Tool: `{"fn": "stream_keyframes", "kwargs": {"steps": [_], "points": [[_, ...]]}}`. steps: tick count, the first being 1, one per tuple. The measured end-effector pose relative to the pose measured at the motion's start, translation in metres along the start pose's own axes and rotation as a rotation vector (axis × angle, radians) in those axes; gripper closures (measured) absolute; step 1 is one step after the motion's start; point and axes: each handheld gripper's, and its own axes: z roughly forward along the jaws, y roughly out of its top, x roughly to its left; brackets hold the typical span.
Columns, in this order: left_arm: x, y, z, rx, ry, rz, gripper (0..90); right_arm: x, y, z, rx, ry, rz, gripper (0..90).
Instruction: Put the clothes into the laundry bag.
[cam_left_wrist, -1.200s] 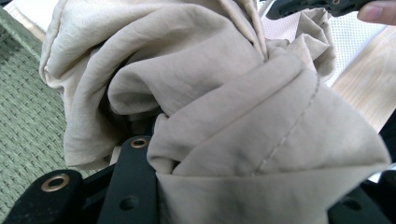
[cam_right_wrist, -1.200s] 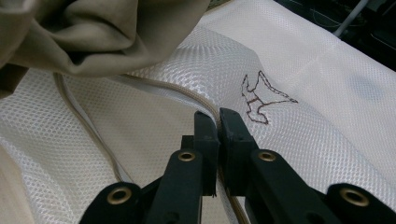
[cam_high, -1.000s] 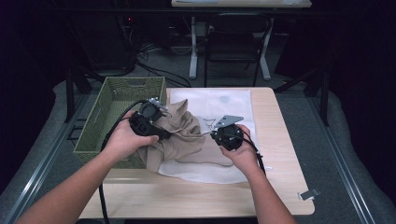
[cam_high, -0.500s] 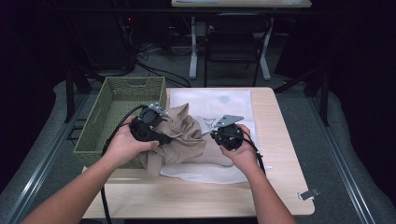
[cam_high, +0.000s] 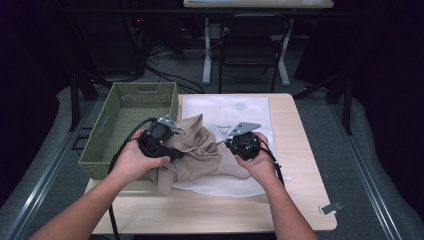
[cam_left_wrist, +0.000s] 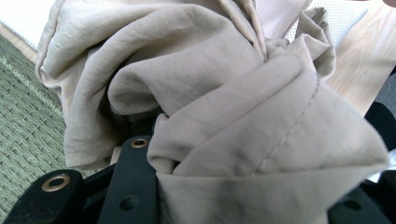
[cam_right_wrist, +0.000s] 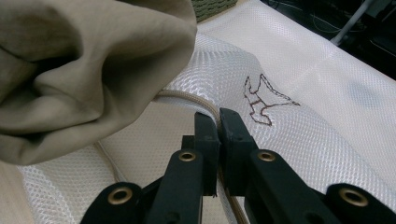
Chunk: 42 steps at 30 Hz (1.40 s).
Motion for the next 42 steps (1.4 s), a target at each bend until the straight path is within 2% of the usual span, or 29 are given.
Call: {"fn": "stream_keyframes", "kwargs": {"steps": [5, 10, 17, 24, 28, 36, 42], "points": [[-0.005, -0.003, -0.003, 0.002, -0.008, 0.011, 61.1, 0.000, 0.001, 0.000, -0.002, 0.000, -0.002, 86.9], [-0.010, -0.004, -0.004, 0.032, -0.029, 0.021, 61.1, 0.001, 0.001, 0.000, -0.002, 0.001, -0.002, 86.8], [-0.017, -0.005, -0.001, 0.059, -0.038, 0.038, 61.1, 0.001, 0.001, 0.000, -0.003, 0.000, -0.003, 86.8], [-0.024, -0.004, 0.007, 0.114, -0.057, 0.063, 61.1, 0.001, 0.001, -0.001, -0.005, 0.002, -0.002, 86.8], [-0.025, -0.003, 0.009, 0.143, -0.054, 0.079, 61.1, 0.001, 0.001, -0.001, -0.006, 0.000, -0.004, 86.8], [-0.027, -0.005, 0.012, 0.143, -0.060, 0.073, 61.1, 0.001, 0.003, -0.001, -0.009, -0.001, -0.008, 86.9], [-0.029, -0.010, 0.015, 0.142, -0.055, 0.052, 61.1, 0.003, 0.017, -0.004, -0.004, 0.020, -0.048, 87.1]]}}
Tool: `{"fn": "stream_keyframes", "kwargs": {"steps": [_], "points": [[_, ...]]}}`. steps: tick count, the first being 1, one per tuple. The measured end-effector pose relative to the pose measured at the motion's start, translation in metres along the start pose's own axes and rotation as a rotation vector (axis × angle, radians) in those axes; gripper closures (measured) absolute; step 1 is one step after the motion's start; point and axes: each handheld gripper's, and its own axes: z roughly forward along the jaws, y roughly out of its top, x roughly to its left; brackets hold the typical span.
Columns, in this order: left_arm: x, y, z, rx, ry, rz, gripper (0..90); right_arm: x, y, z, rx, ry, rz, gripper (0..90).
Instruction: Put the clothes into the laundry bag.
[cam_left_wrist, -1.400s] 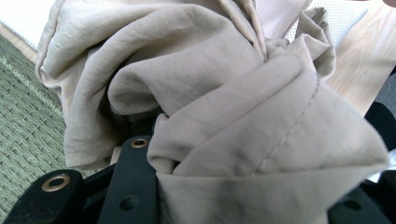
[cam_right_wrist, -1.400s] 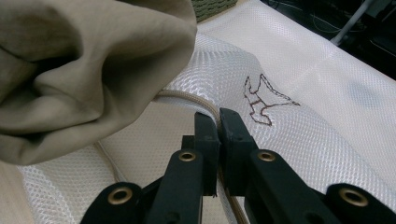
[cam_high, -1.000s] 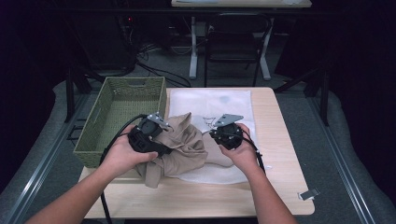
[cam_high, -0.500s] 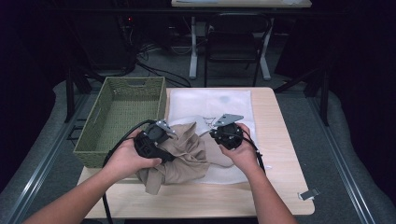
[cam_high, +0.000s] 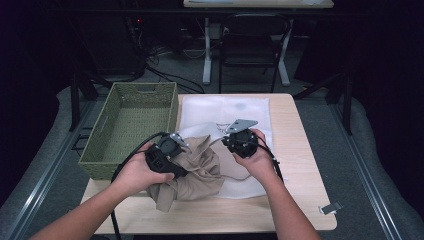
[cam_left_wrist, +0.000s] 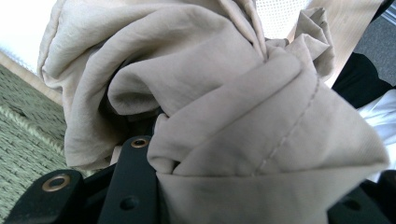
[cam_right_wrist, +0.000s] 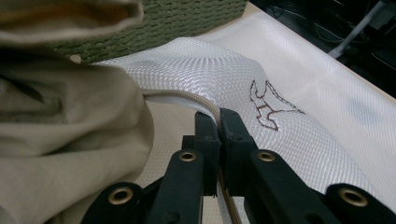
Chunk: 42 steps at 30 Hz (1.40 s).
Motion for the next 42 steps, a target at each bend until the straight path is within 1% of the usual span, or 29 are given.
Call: {"fn": "stream_keyframes", "kwargs": {"steps": [2, 3, 4, 5, 6, 12, 14, 15, 16, 17, 18, 21, 22, 27, 30, 33, 39, 40, 42], "points": [[0.000, 0.000, 0.000, 0.001, 0.002, 0.004, 61.1, -0.001, 0.003, -0.001, -0.001, 0.005, -0.007, 87.2], [0.000, -0.001, 0.001, -0.002, 0.004, 0.003, 61.1, -0.002, 0.005, -0.002, -0.005, 0.012, 0.000, 87.2], [0.000, -0.001, 0.001, 0.002, 0.004, 0.002, 61.1, -0.007, 0.009, -0.003, -0.018, 0.040, 0.019, 87.2], [0.000, -0.001, 0.001, 0.000, 0.005, 0.002, 61.1, -0.008, 0.011, -0.002, -0.017, 0.044, 0.019, 87.2], [0.000, -0.001, 0.001, 0.000, 0.006, -0.002, 61.1, -0.010, 0.013, -0.002, -0.015, 0.039, 0.008, 87.2], [0.000, 0.002, 0.002, -0.004, 0.007, -0.012, 61.1, -0.015, 0.023, -0.004, -0.034, 0.051, 0.005, 87.1], [-0.001, 0.003, 0.003, -0.016, 0.009, -0.020, 61.2, -0.016, 0.028, -0.006, -0.036, 0.059, 0.004, 87.1], [-0.001, 0.004, 0.003, -0.011, 0.009, -0.017, 61.2, -0.016, 0.028, -0.006, -0.036, 0.059, 0.004, 87.1], [-0.003, 0.006, 0.004, -0.021, 0.012, -0.025, 61.2, -0.017, 0.030, -0.007, -0.037, 0.062, -0.002, 87.1], [-0.003, 0.006, 0.004, -0.021, 0.012, -0.025, 61.2, -0.017, 0.031, -0.007, -0.038, 0.062, -0.008, 87.0], [-0.005, 0.008, 0.006, -0.029, 0.012, -0.028, 61.2, -0.017, 0.033, -0.007, -0.040, 0.060, -0.005, 87.1], [-0.007, 0.010, 0.009, -0.039, 0.012, -0.025, 61.2, -0.017, 0.034, -0.006, -0.043, 0.065, -0.006, 87.0], [-0.009, 0.012, 0.011, -0.042, 0.005, -0.029, 61.3, -0.018, 0.035, -0.006, -0.052, 0.075, -0.001, 87.0], [-0.014, 0.018, 0.016, -0.029, 0.014, -0.020, 61.3, -0.017, 0.036, -0.007, -0.058, 0.081, -0.010, 87.0], [-0.016, 0.020, 0.020, -0.028, 0.018, -0.022, 61.2, -0.017, 0.035, -0.009, -0.064, 0.081, -0.015, 87.0], [-0.018, 0.022, 0.023, -0.040, 0.019, -0.030, 61.2, -0.019, 0.036, -0.010, -0.075, 0.086, -0.011, 87.0], [-0.023, 0.025, 0.029, -0.041, 0.027, -0.031, 61.2, -0.019, 0.039, -0.015, -0.091, 0.088, -0.028, 87.0], [-0.023, 0.025, 0.030, -0.041, 0.025, -0.031, 61.2, -0.018, 0.039, -0.016, -0.093, 0.086, -0.038, 87.0], [-0.023, 0.026, 0.032, -0.047, 0.015, -0.039, 61.2, -0.018, 0.039, -0.016, -0.094, 0.085, -0.038, 87.0]]}}
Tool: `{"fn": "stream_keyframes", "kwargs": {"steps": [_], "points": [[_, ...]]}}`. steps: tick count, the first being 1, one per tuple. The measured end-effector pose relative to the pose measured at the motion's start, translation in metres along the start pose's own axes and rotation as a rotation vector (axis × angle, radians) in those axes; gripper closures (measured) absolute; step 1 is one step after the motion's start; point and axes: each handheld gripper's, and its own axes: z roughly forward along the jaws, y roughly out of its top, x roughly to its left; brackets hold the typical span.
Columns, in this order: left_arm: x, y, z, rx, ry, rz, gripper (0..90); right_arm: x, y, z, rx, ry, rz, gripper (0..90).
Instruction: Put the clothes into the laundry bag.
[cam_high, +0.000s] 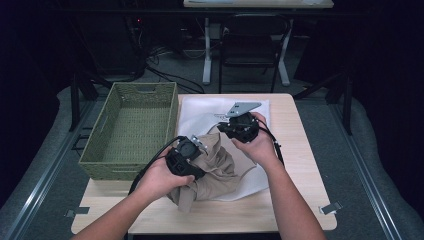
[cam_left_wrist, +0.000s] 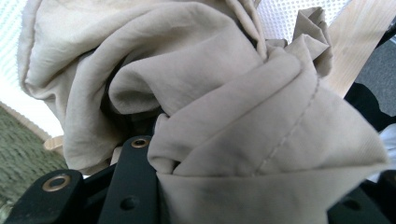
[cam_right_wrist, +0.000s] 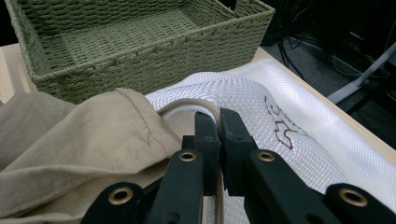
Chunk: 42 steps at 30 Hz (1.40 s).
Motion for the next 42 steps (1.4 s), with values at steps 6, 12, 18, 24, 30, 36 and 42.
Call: {"fn": "stream_keyframes", "kwargs": {"steps": [6, 12, 18, 24, 30, 36, 42], "points": [[0.000, 0.003, 0.007, -0.001, 0.000, 0.000, 61.3, 0.001, 0.000, 0.001, -0.004, 0.001, -0.003, 87.0], [-0.004, 0.005, 0.014, -0.005, -0.007, 0.009, 61.3, 0.002, 0.000, 0.001, -0.009, 0.000, -0.004, 87.0], [-0.006, 0.007, 0.019, -0.001, -0.009, 0.024, 61.3, 0.002, -0.001, 0.001, -0.011, -0.001, -0.002, 87.0], [-0.001, 0.011, 0.026, -0.013, -0.006, 0.008, 61.3, 0.003, 0.000, 0.002, -0.008, -0.003, -0.009, 86.9], [0.006, 0.013, 0.033, -0.020, -0.007, -0.021, 61.2, 0.004, -0.001, 0.002, -0.007, 0.000, -0.010, 86.9], [0.016, 0.014, 0.037, -0.035, 0.004, -0.055, 61.2, 0.005, -0.001, 0.002, -0.004, 0.001, -0.011, 86.9], [0.026, 0.016, 0.041, -0.040, 0.018, -0.085, 61.1, 0.007, -0.001, 0.003, 0.000, 0.004, -0.017, 86.9]]}}
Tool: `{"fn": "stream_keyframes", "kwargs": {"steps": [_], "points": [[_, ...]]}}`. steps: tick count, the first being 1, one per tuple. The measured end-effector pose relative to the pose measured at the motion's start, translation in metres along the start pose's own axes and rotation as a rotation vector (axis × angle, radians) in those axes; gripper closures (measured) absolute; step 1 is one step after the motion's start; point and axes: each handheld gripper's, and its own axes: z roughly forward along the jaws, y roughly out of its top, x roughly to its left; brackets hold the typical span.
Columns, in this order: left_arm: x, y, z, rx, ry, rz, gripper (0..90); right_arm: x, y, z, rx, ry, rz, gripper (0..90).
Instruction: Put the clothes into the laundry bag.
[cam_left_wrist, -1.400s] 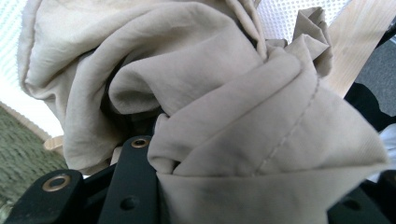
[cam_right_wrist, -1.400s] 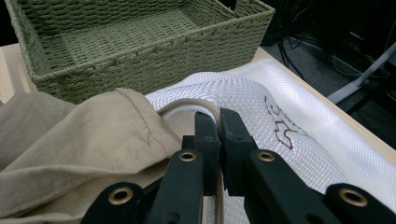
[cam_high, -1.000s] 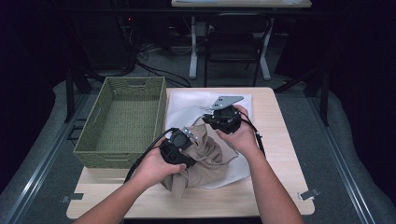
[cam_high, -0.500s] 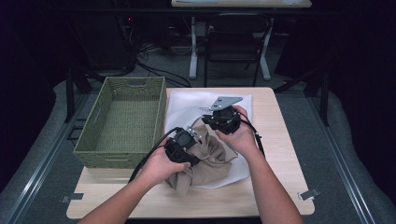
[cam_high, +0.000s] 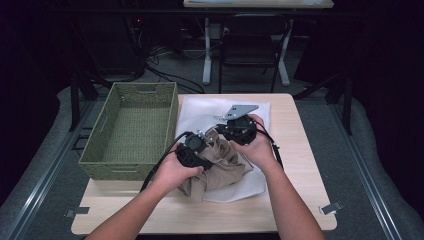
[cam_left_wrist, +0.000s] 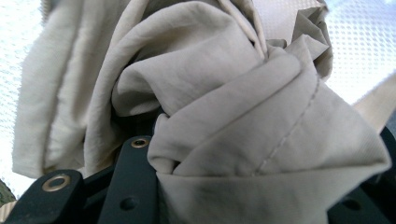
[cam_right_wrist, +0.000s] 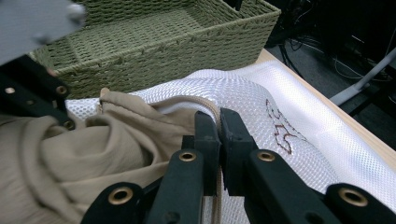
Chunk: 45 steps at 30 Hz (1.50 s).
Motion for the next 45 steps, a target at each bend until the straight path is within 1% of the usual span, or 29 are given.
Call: {"fn": "stream_keyframes", "kwargs": {"steps": [3, 4, 7, 11, 15, 18, 19, 20, 26, 28, 29, 30, 31, 32, 33, 35, 37, 38, 39, 41, 43, 45], "points": [[0.003, 0.001, 0.003, -0.002, 0.010, -0.008, 61.1, 0.002, 0.000, 0.000, 0.004, 0.000, -0.006, 86.9], [0.005, 0.002, 0.006, -0.003, 0.012, -0.017, 61.1, 0.002, -0.001, 0.000, 0.005, 0.002, -0.006, 86.9], [0.007, 0.004, 0.010, -0.003, 0.014, -0.026, 61.1, 0.003, -0.002, 0.001, 0.011, -0.001, -0.009, 86.9], [0.009, 0.007, 0.017, -0.005, 0.030, -0.036, 61.0, 0.004, -0.003, 0.002, 0.015, 0.001, -0.007, 87.0], [0.012, 0.010, 0.025, -0.019, 0.030, -0.063, 60.8, 0.004, -0.004, 0.003, 0.018, 0.003, -0.007, 87.0], [0.015, 0.013, 0.030, -0.026, 0.046, -0.071, 60.7, 0.005, -0.005, 0.003, 0.023, 0.004, -0.006, 87.0], [0.017, 0.013, 0.034, -0.038, 0.049, -0.089, 60.6, 0.004, -0.006, 0.004, 0.027, 0.003, -0.009, 86.9], [0.019, 0.014, 0.035, -0.038, 0.049, -0.094, 60.6, 0.005, -0.007, 0.004, 0.031, 0.003, -0.004, 87.0], [0.022, 0.015, 0.040, -0.043, 0.060, -0.110, 60.5, 0.004, -0.010, 0.005, 0.039, 0.003, 0.003, 87.0], [0.022, 0.015, 0.042, -0.048, 0.074, -0.122, 60.4, 0.004, -0.011, 0.005, 0.039, 0.004, 0.006, 87.0], [0.023, 0.015, 0.043, -0.042, 0.088, -0.119, 60.2, 0.004, -0.011, 0.005, 0.040, 0.004, 0.007, 87.0], [0.023, 0.016, 0.045, -0.037, 0.099, -0.128, 59.5, 0.005, -0.011, 0.006, 0.042, 0.006, 0.004, 87.1], [0.023, 0.015, 0.047, -0.040, 0.102, -0.135, 59.5, 0.005, -0.011, 0.006, 0.042, 0.006, 0.004, 87.1], [0.024, 0.016, 0.048, -0.035, 0.108, -0.130, 59.2, 0.006, -0.011, 0.006, 0.046, 0.007, 0.004, 87.1], [0.025, 0.016, 0.049, -0.035, 0.109, -0.146, 59.2, 0.006, -0.011, 0.006, 0.046, 0.007, 0.004, 87.1], [0.027, 0.016, 0.050, -0.031, 0.114, -0.149, 59.0, 0.006, -0.011, 0.006, 0.050, 0.007, 0.001, 87.1], [0.027, 0.017, 0.053, -0.023, 0.106, -0.150, 58.1, 0.006, -0.011, 0.007, 0.051, 0.008, -0.003, 87.1], [0.027, 0.017, 0.054, -0.020, 0.101, -0.158, 58.1, 0.006, -0.011, 0.007, 0.051, 0.008, -0.003, 87.1], [0.027, 0.017, 0.055, -0.016, 0.108, -0.150, 57.7, 0.006, -0.012, 0.007, 0.054, 0.009, -0.001, 87.1], [0.027, 0.017, 0.056, -0.014, 0.118, -0.147, 57.4, 0.006, -0.012, 0.008, 0.054, 0.009, -0.001, 87.1], [0.025, 0.017, 0.058, -0.014, 0.128, -0.127, 57.5, 0.006, -0.013, 0.008, 0.057, 0.007, -0.001, 87.1], [0.024, 0.016, 0.059, -0.025, 0.150, -0.137, 55.6, 0.005, -0.013, 0.009, 0.058, 0.009, 0.001, 87.1]]}}
